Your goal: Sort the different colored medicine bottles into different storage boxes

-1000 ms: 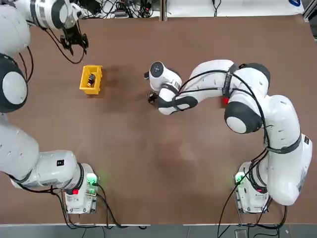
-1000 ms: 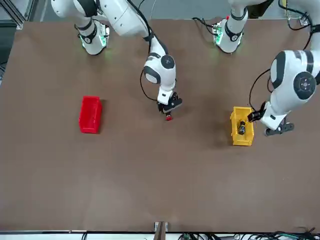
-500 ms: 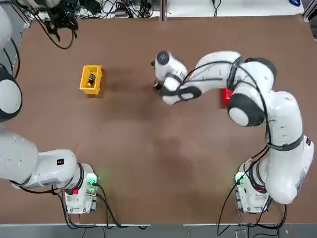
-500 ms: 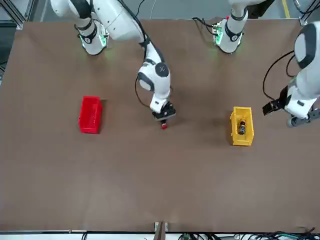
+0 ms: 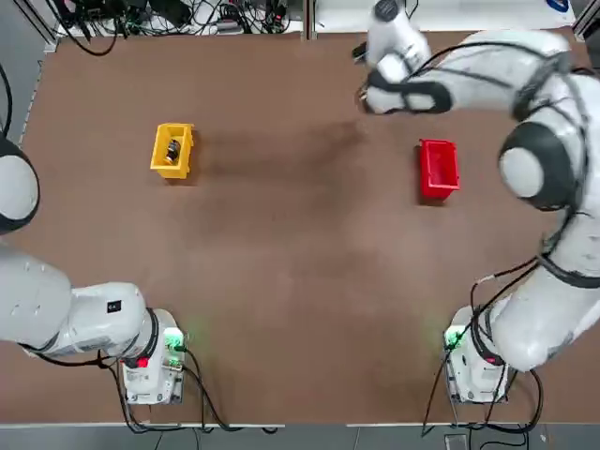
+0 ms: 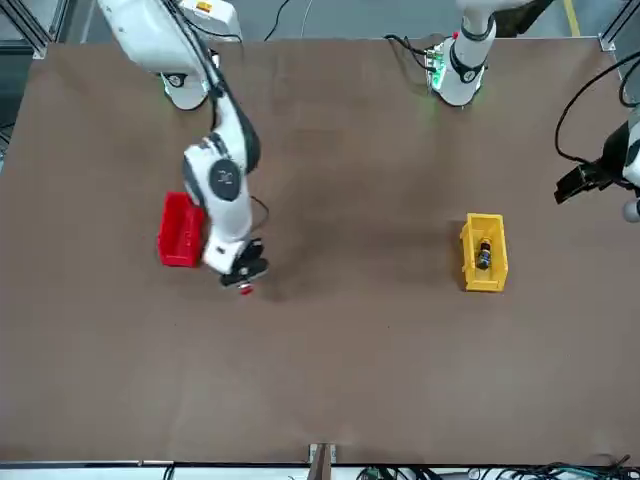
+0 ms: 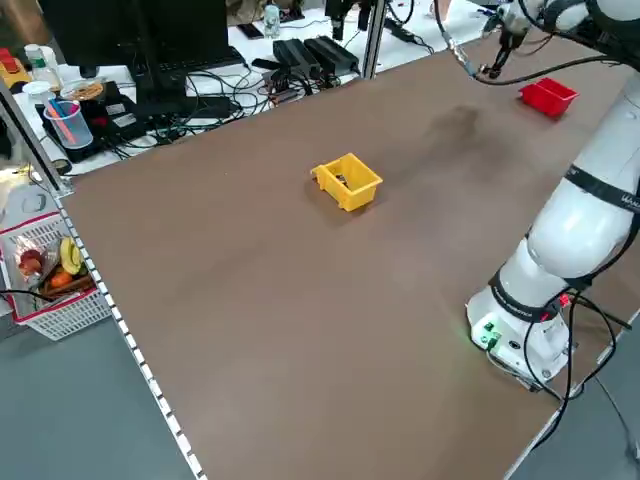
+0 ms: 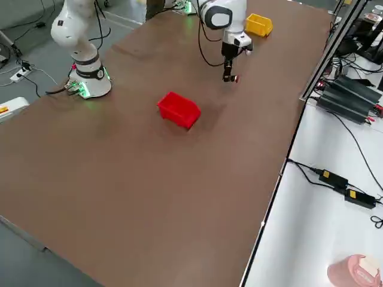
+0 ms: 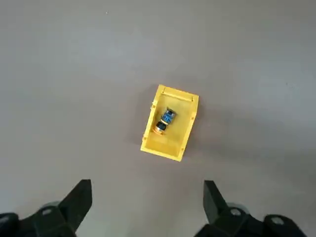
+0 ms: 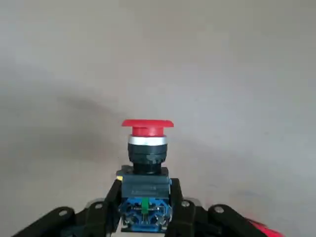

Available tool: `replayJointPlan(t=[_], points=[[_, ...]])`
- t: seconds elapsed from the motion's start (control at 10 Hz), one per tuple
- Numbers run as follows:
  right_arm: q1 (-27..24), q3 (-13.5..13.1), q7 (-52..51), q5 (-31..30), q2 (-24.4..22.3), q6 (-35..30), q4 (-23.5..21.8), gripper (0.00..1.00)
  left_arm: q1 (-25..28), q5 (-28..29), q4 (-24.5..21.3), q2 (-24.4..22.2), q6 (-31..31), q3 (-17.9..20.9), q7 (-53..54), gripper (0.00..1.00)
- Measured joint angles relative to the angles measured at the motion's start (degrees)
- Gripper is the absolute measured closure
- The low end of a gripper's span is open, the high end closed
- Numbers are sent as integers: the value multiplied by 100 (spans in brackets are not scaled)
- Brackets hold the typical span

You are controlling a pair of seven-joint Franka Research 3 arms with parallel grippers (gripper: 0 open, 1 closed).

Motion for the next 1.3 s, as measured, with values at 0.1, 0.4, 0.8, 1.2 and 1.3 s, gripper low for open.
replayJointPlan(t=[0.1,0.4,0.8,1.2,1.3], points=[[-443,26,-580,0,-354,-48,-428,58,-193,-43,125,-8,-208,120,290,0],[-1131,65,-1063,0,-995,-50,-1501,58,-324,-329,213,-10,-329,223,1070,0],[-1643,90,-1110,0,-1494,84,-2377,58,-307,-381,370,18,-388,284,1097,0],[-1828,96,-1131,0,-1501,390,-2559,57,-319,-368,378,28,-390,280,1201,0],[-1828,102,-1131,0,-1501,398,-2559,47,-323,-367,381,28,-390,273,1204,0]])
